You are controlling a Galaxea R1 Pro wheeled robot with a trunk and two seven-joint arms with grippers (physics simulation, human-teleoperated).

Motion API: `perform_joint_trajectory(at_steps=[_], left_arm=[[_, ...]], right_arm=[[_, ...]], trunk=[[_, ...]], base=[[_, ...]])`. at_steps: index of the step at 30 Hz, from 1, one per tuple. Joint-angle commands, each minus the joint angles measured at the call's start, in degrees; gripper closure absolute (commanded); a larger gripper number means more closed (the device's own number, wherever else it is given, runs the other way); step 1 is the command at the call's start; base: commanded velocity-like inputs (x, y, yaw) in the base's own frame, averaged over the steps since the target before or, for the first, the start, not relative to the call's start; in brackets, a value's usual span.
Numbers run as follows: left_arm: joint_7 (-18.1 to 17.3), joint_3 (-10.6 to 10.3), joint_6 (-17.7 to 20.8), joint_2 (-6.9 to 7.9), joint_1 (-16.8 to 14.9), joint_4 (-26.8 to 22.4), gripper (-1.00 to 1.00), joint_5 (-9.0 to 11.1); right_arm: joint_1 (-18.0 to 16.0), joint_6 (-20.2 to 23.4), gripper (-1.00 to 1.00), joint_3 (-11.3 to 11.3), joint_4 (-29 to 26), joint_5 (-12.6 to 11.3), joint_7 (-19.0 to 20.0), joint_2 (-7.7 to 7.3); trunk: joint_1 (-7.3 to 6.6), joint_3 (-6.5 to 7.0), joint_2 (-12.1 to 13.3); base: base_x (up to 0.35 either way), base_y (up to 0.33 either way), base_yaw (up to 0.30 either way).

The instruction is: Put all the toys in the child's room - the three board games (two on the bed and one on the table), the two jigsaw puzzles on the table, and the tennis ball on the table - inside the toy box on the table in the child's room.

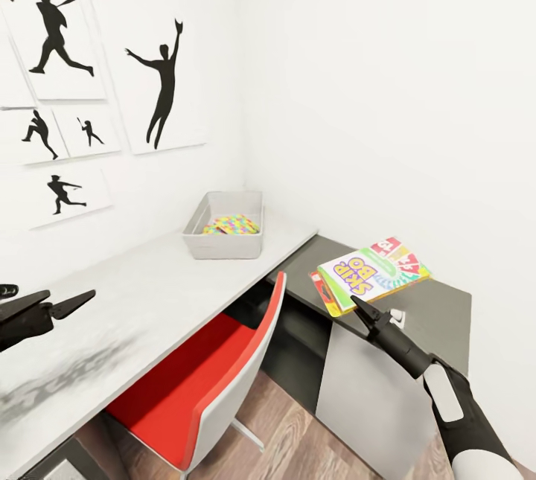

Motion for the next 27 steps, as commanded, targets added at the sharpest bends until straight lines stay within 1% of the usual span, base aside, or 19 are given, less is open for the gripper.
perform_joint_trajectory(at_steps=[1, 9, 12, 14, 17, 27], left_arm=[[0.0, -0.1, 0.5, 0.01, -0.1, 0.0, -1.00, 0.1], [0.3, -0.3, 0.4, -0.18, -0.1, 0.0, -1.00, -0.4], [0.3, -1.5, 0.3, -0.22, -0.2, 0.0, -1.00, -0.6], [0.4, -2.2, 0.3, -0.18, -0.3, 0.0, -1.00, -1.2], [0.4, -2.4, 0.2, -0.22, -0.5, 0.0, -1.00, -1.7], [0.3, -2.5, 0.2, -0.32, -0.6, 0.0, -1.00, -1.9]], right_arm=[[0.0, 0.3, 1.00, 0.0, 0.0, -0.1, 0.1, -0.01], [0.0, 0.1, 1.00, 0.0, 0.0, -0.1, 0.2, -0.03], [0.0, 0.1, 1.00, 0.0, 0.0, 0.0, 0.2, -0.03], [0.0, 0.1, 1.00, 0.0, -0.1, -0.1, 0.3, -0.04], [0.0, 0.1, 1.00, 0.0, -0.2, -0.1, 0.3, -0.10], [0.0, 0.2, 1.00, -0.1, -0.2, 0.0, 0.1, -0.19]], trunk=[[-0.23, 0.22, 0.4], [-1.98, 2.37, 3.6], [-2.64, 3.17, 4.8], [-3.08, 3.70, 5.6], [-3.74, 4.46, 6.8], [-5.94, 6.37, 10.8]], base=[[0.000, 0.000, 0.146], [0.000, 0.000, 0.148], [0.000, 0.000, 0.154], [0.000, 0.000, 0.159], [0.000, 0.000, 0.156], [0.000, 0.000, 0.025]])
